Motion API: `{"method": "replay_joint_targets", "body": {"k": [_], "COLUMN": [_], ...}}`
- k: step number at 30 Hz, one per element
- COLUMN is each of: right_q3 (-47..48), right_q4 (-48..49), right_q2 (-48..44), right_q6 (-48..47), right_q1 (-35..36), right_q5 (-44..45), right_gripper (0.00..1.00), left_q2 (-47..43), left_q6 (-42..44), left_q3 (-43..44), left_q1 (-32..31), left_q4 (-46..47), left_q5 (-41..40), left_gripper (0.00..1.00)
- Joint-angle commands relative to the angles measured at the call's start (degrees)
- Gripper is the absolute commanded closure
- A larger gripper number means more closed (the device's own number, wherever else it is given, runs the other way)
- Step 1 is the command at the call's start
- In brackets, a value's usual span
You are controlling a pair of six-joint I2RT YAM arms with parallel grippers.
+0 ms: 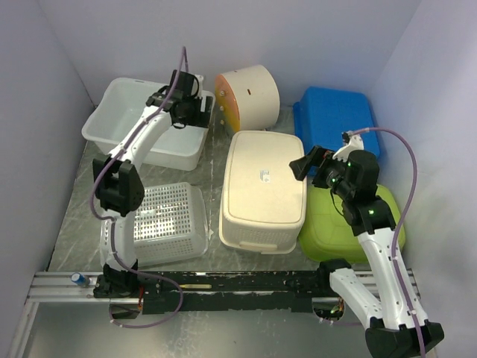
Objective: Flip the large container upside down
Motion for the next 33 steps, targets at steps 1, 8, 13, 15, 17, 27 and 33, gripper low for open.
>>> {"method": "replay_joint_targets", "body": {"k": [1,8,13,15,17,27,33], "right_q3": [2.1,3.3,3.4,5.1,5.2,6.9,6.6], "right_q4": [-1.0,-1.0,-1.3,-2.2,-2.6,-3.1,-3.9], "right_q2": [-1.4,-0.2,-0.1,0.1,-0.1,-0.7,-1.8], "right_q6": [-0.3,0.4,-0.8,-1.4,-1.5,-1.5,-1.4], "right_q1": [0.2,0.3,0.2,0.3,0.2,0.2,0.2], "right_q5": [1.7,1.7,1.9,2.2,2.3,2.1,2.2], "right_gripper": [0.01,0.01,0.01,0.01,0.01,0.01,0.01], "left_q2": [2.7,3.9,4.7,3.9,1.8,-11.5,-19.5], "left_q6": [3.7,0.4,-0.5,-1.4,-2.9,-22.8,-38.4], "left_q3": [0.1,-3.4,-3.2,-2.0,0.2,9.4,1.8], "left_q1": [-0.7,-1.0,-1.1,-1.1,-1.1,9.0,15.6], "left_q4": [-1.8,0.2,-1.6,-3.1,-4.8,-0.8,15.3], "left_q5": [4.1,6.0,6.0,5.8,6.8,28.0,42.2], "left_gripper": [0.08,0.29,0.78,0.92,0.93,0.93,0.93]}}
